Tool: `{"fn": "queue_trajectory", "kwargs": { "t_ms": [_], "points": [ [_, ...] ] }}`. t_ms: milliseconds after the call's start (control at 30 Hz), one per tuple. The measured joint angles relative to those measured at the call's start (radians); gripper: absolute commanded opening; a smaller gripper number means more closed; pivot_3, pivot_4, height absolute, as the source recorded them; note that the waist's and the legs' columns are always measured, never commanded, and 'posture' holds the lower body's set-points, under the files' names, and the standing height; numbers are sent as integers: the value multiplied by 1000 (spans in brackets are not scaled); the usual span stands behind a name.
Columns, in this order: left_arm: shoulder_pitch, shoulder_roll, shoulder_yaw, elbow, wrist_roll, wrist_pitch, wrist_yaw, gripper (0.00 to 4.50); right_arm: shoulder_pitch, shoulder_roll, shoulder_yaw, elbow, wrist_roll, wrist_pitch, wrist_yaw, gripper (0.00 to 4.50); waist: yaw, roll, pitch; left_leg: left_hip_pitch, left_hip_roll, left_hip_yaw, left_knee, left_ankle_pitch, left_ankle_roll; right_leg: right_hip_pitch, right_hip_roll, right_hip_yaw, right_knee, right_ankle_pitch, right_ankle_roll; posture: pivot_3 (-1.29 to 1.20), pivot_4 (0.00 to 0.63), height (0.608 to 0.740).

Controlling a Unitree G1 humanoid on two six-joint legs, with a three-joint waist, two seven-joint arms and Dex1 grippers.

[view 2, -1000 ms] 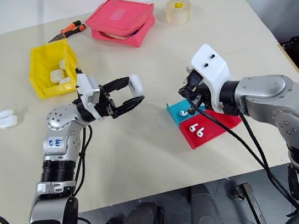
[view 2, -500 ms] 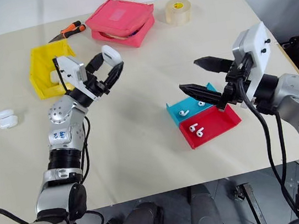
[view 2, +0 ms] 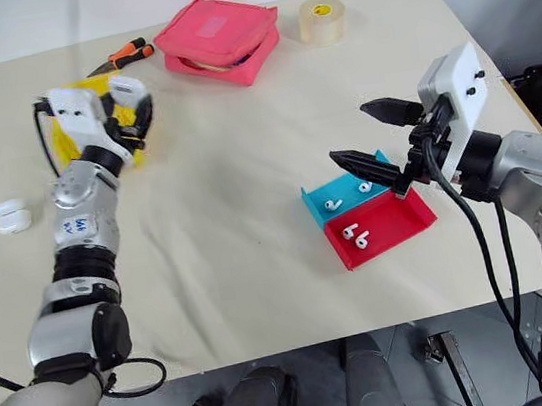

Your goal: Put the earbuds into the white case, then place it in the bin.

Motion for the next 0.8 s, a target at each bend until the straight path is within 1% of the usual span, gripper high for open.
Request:
{"fn": "queue_trajectory", "kwargs": {
  "t_ms": [167, 233, 267, 333, 367, 433, 467, 533, 667, 733, 800],
  "points": [
    [-68, 34, 15, 147, 27, -31, 124, 2795, -10, 0, 9, 10, -5, 0, 0, 4459, 0, 0, 0, 0, 0, 0, 0, 0, 0, 0, 0, 0, 0, 0, 0, 0, 150, 740],
    [-82, 54, 14, 187, 43, -35, 164, 3530, -11, 0, 15, 13, -9, 0, 0, 4500, -2, 0, 0, 0, 0, 0, 0, 0, 0, 0, 0, 0, 0, 0, 0, 0, 150, 740],
    [-83, 65, 14, 208, 49, -35, 183, 3704, -11, 0, 19, 13, -9, 0, 0, 4500, -3, 0, 0, 0, 0, 0, 0, 0, 0, 0, 0, 0, 0, 0, 0, 0, 150, 740],
    [-83, 77, 16, 242, 56, -34, 204, 4380, -11, 0, 23, 13, -10, 0, 0, 4500, -3, 0, 0, 0, 0, 0, 0, 0, 0, -1, 0, 0, 0, 0, 0, 0, 150, 740],
    [-83, 76, 16, 252, 56, -35, 201, 4471, -11, 0, 23, 13, -10, 0, 0, 4500, -3, 0, 0, 0, 0, 0, 0, 0, 0, 0, 0, 0, 1, 0, 0, 0, 150, 740],
    [-83, 76, 14, 257, 58, -40, 188, 4471, -11, 0, 23, 13, -9, 0, 0, 4500, 0, -1, 0, -1, -1, 1, 1, 0, 0, 0, -1, -1, 1, 0, 0, 0, 150, 740],
    [-82, 78, 13, 252, 58, -44, 164, 4471, -11, -1, 23, 13, -9, 0, 1, 4500, 0, -1, 0, -1, -1, 1, 1, 0, 0, 0, -1, -2, 1, 0, 0, 0, 150, 740],
    [-60, 86, -2, 198, 48, -61, 44, 4471, -9, -10, 23, 14, -9, 0, 3, 4500, -1, -1, 0, -1, -1, 2, 1, 0, 0, 0, -2, -2, 1, 0, 0, 0, 150, 740],
    [57, 116, -45, -3, 25, -160, -214, 4471, 8, -20, 22, 13, -9, -2, 19, 4500, -6, -1, 0, 0, 0, 3, 0, 0, 0, -1, -2, -3, 1, 0, 0, 0, 150, 740],
    [127, 120, -45, -105, -15, -150, -302, 4471, 33, -33, 22, 14, -9, -11, 39, 4500, -7, 0, 0, 0, 0, 3, 0, 0, 0, -2, -2, -2, 1, 0, 0, 0, 150, 740],
    [210, 123, -39, -223, -83, -110, -397, 4471, 63, -55, 26, 13, -17, -29, 77, 4500, -7, 0, 0, 0, 1, 4, 0, 0, 0, -2, -2, -2, 1, 0, 0, 0, 150, 740]
  ]
}}
